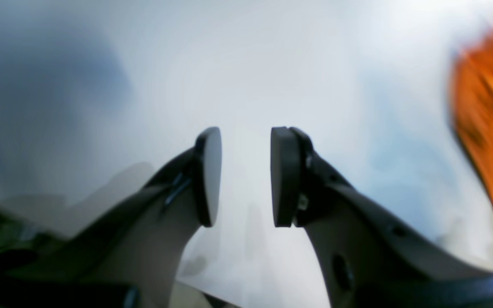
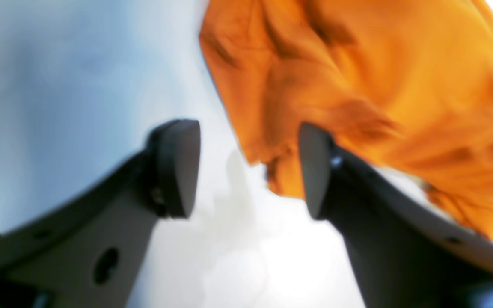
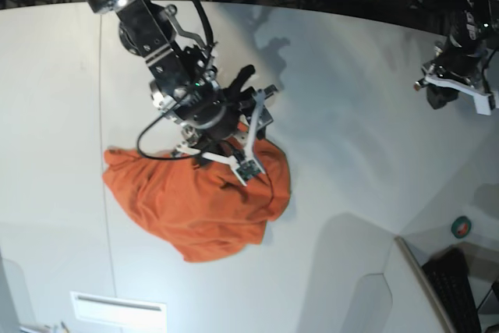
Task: Layout the t-shirt on the table in an organized manner, then fold the t-shirt properly
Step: 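Lower the right gripper onto the orange t-shirt and pinch a fold, then drag the pinched fabric away from the pile with the right gripper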
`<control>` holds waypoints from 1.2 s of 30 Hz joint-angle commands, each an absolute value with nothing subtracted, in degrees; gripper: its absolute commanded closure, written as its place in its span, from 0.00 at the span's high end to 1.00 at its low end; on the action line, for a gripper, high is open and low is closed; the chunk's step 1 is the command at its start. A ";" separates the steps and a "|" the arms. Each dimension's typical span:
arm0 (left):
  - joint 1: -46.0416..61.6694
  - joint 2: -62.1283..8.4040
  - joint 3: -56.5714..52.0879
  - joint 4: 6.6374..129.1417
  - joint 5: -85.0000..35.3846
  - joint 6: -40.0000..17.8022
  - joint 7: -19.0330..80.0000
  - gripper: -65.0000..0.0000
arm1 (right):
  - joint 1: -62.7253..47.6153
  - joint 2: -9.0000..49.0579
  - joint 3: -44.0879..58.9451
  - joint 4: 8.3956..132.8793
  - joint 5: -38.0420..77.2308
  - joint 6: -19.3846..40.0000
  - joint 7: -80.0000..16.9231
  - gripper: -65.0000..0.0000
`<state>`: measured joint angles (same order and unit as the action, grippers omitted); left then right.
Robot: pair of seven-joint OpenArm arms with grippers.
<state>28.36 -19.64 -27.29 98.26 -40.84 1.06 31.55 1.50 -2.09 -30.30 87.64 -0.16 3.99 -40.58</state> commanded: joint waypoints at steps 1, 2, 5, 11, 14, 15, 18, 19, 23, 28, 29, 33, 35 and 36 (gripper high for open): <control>28.09 -19.91 -28.26 98.15 -41.54 0.31 31.16 0.30 | 4.53 -3.56 -31.16 85.67 -0.13 3.65 -38.11 0.55; 27.82 -20.18 -29.05 97.27 -41.54 0.31 31.16 0.30 | 6.46 -4.44 -31.60 82.42 -0.13 3.65 -36.88 0.55; 26.86 -23.52 -29.49 95.60 -41.54 0.31 32.31 0.30 | 11.47 -7.16 -32.04 72.75 0.04 3.65 -34.51 0.55; 22.73 -26.59 -30.02 93.41 -41.54 0.31 37.49 0.50 | 18.59 -7.69 -37.76 55.87 0.13 -0.04 -30.11 0.58; 20.18 -26.68 -29.41 92.70 -41.54 0.31 39.08 0.66 | 19.65 -7.69 -38.46 50.68 0.13 -0.13 -28.09 0.64; 19.38 -26.51 -29.41 92.70 -41.54 0.31 39.43 0.69 | 19.74 -7.69 -38.46 49.27 0.13 -0.13 -27.30 0.64; 17.63 -26.42 -27.82 92.70 -41.54 0.31 39.78 0.72 | 20.62 -7.69 -38.46 45.14 0.13 -0.04 -25.98 0.64; 17.19 -26.51 -26.68 92.70 -41.54 0.31 39.78 0.72 | 20.62 -7.69 -38.46 44.26 0.13 -0.04 -25.98 0.63; 15.08 -26.59 -23.43 91.65 -41.54 0.31 39.78 0.72 | 17.54 -7.16 -38.46 45.85 0.13 0.04 -26.33 0.27; 11.38 -26.51 -22.64 85.14 -41.63 0.31 39.78 0.71 | 7.60 -3.47 -38.46 60.62 -0.04 -0.04 -26.51 0.00; 10.86 -26.51 -22.55 84.09 -41.54 0.31 39.78 0.71 | 5.23 -1.98 -38.46 64.31 0.04 -0.04 -27.30 0.00; 8.92 -26.59 -21.49 81.98 -41.54 0.31 39.78 0.71 | -2.51 3.38 -38.20 79.43 0.04 -0.13 -34.33 0.00; 8.22 -26.86 -19.30 81.80 -41.54 0.31 39.78 0.71 | -6.29 6.11 -36.00 85.32 -0.04 -0.13 -36.00 0.00; 7.78 -26.86 -18.33 81.80 -41.54 0.31 39.69 0.71 | -8.31 7.34 -34.24 88.22 -0.04 -0.13 -36.44 0.00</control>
